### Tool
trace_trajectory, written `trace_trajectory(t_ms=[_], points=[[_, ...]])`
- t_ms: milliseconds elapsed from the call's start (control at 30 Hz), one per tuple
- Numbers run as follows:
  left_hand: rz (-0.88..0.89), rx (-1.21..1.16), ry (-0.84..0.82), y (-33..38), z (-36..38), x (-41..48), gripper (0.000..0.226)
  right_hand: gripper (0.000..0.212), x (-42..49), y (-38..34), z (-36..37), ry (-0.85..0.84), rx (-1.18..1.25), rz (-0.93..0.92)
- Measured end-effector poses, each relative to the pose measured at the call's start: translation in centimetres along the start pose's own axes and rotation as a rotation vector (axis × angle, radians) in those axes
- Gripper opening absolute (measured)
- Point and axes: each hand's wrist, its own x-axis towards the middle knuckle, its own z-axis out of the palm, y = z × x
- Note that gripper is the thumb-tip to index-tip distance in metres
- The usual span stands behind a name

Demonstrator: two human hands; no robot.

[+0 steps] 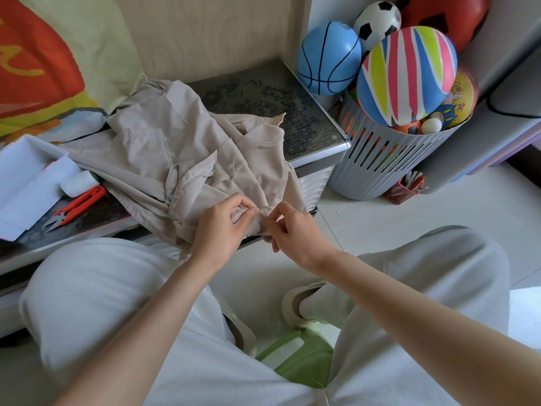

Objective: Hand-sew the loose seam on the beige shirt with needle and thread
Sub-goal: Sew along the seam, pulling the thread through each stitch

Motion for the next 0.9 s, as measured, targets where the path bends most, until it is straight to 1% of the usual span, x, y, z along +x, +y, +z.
trace_trajectory(t_ms=[133, 267, 400, 533, 700, 800, 900], points=[[0.036, -0.004, -0.040, 0.4, 0.3, -0.4, 0.010, 0.011, 0.4, -0.7, 0.5, 0.019, 0.079, 0.049], [0.028, -0.035, -0.011, 0.2, 0.2, -0.2, 0.009, 0.014, 0.6, -1.0, 1.3, 0.036, 0.208, 0.070], [0.014, -0.021, 0.024, 0.3, 0.1, -0.2, 0.009, 0.018, 0.5, -0.9, 1.7, 0.050, 0.270, 0.064], [0.010, 0.003, 0.014, 0.3, 0.1, -0.2, 0.011, 0.012, 0.3, -0.8, 1.7, 0.042, 0.382, 0.046], [-0.005, 0.037, 0.084, -0.2, -0.1, 0.0, 0.013, 0.004, -0.1, -0.4, 1.4, 0.019, 0.343, -0.011], [-0.002, 0.039, 0.098, -0.2, 0.0, 0.1, 0.014, 0.009, -0.1, -0.4, 1.1, 0.057, 0.321, -0.049], [-0.006, 0.036, 0.093, -0.1, 0.1, 0.1, 0.014, 0.009, -0.3, -1.1, 0.8, 0.043, 0.397, -0.047]])
